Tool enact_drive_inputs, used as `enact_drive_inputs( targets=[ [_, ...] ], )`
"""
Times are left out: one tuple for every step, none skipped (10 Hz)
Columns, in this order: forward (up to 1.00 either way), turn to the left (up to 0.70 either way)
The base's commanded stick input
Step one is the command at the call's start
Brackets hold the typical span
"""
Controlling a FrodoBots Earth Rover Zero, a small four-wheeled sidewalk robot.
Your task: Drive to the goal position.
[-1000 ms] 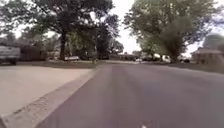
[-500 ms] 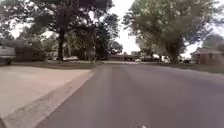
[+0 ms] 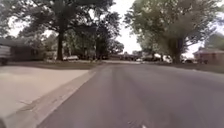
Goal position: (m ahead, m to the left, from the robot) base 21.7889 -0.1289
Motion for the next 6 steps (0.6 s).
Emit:
enact_drive_inputs(
  targets=[
    [1.00, 0.00],
    [1.00, 0.00],
    [1.00, 0.00],
    [1.00, 0.00],
    [1.00, 0.00],
    [1.00, -0.01]
  ],
)
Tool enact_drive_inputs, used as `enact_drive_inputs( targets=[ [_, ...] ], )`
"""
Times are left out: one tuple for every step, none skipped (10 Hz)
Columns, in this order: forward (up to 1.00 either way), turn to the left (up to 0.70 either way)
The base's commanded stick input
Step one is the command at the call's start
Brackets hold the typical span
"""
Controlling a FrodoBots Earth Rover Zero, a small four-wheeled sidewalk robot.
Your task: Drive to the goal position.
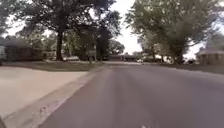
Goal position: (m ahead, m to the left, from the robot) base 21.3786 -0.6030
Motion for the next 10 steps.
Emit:
enact_drive_inputs(
  targets=[
    [1.00, -0.30],
    [1.00, -0.28],
    [1.00, -0.12],
    [1.00, 0.00],
    [1.00, 0.00],
    [1.00, 0.00],
    [1.00, 0.00],
    [1.00, 0.00],
    [1.00, 0.00],
    [1.00, 0.00]
  ],
)
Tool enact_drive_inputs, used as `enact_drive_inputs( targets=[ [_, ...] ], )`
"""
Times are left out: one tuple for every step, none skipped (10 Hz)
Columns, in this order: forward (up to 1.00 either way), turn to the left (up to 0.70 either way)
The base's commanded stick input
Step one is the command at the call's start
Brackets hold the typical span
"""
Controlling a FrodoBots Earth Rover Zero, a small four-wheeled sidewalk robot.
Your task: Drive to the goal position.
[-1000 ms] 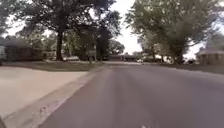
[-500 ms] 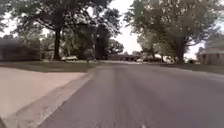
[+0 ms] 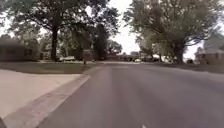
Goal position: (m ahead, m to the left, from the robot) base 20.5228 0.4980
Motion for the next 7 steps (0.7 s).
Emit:
enact_drive_inputs(
  targets=[
    [1.00, 0.00],
    [1.00, 0.00],
    [1.00, 0.00],
    [1.00, 0.00],
    [1.00, 0.00],
    [1.00, 0.00],
    [1.00, -0.01]
  ],
)
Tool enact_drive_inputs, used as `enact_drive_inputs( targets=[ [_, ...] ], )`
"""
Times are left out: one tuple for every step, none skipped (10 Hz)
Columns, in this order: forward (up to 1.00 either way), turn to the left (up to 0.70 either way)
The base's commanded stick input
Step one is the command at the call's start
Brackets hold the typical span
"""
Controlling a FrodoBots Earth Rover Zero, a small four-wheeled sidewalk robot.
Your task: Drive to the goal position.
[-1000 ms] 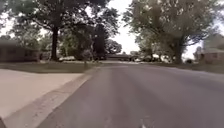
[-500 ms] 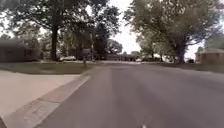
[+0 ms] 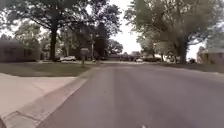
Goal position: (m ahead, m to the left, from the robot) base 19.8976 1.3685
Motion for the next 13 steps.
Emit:
enact_drive_inputs(
  targets=[
    [1.00, -0.14],
    [1.00, -0.30],
    [1.00, -0.10],
    [1.00, 0.00],
    [1.00, 0.00],
    [1.00, 0.00],
    [1.00, 0.00],
    [1.00, 0.00],
    [1.00, 0.00],
    [1.00, 0.00],
    [1.00, 0.00],
    [1.00, 0.00],
    [1.00, 0.00]
  ],
)
